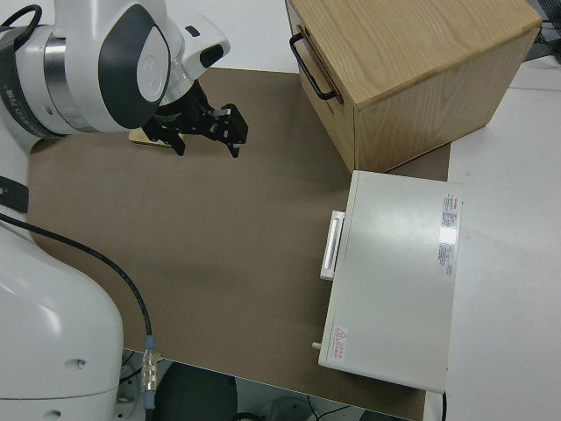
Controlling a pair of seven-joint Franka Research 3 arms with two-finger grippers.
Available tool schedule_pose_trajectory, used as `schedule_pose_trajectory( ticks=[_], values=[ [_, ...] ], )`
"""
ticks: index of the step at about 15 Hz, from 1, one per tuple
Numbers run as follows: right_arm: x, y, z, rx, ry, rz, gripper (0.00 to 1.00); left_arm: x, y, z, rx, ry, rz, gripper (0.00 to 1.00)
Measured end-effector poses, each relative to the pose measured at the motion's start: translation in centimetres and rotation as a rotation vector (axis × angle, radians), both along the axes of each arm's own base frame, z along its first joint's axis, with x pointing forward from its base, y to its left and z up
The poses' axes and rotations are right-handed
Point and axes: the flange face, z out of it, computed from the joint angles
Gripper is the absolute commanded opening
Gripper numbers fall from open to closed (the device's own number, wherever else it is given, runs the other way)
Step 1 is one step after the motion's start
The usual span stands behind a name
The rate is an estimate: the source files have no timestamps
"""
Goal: Pick gray plate from low plate rack and place it on table with left arm
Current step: 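Move the left gripper down toward the gray plate in the low rack, then close the left gripper on the rim of the gray plate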
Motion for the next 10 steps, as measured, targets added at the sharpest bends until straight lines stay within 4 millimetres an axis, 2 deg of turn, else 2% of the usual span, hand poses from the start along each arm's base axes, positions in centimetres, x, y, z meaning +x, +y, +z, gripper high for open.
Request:
schedule_pose_trajectory(
  ticks=[4,10],
  values=[
    [0.0,0.0,0.0,0.0,0.0,0.0,0.987,-0.6,1.8,-0.6,-0.009,0.026,0.031,0.99],
    [0.0,0.0,0.0,0.0,0.0,0.0,0.99,-1.4,2.1,-3.0,-0.019,0.077,0.037,0.99]
  ],
)
